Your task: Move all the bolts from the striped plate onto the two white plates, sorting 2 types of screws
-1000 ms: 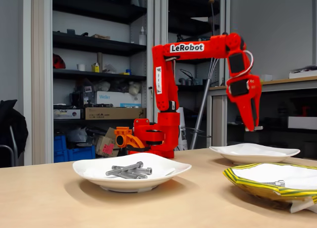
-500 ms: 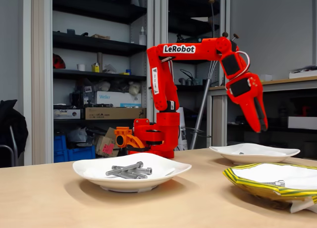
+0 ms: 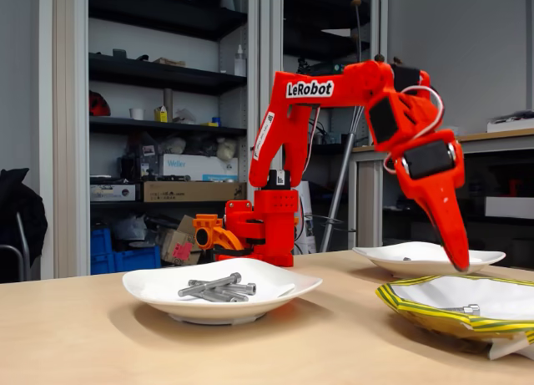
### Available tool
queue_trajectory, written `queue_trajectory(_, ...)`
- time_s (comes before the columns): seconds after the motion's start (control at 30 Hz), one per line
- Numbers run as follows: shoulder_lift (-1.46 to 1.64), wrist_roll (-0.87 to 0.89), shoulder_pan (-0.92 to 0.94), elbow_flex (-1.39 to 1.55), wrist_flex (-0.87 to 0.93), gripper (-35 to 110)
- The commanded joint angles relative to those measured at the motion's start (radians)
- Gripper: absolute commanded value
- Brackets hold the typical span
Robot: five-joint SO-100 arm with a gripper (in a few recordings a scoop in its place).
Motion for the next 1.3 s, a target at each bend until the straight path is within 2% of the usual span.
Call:
queue_trajectory(0.0,-0.034,0.018,-0.008,-0.086,0.028,16)
queue_trajectory(0.67,-0.152,0.055,0.043,-0.075,-0.009,11)
queue_trajectory(0.9,-0.169,0.038,0.083,-0.081,0.003,0)
queue_trajectory(1.27,-0.156,-0.011,0.066,-0.291,0.285,0)
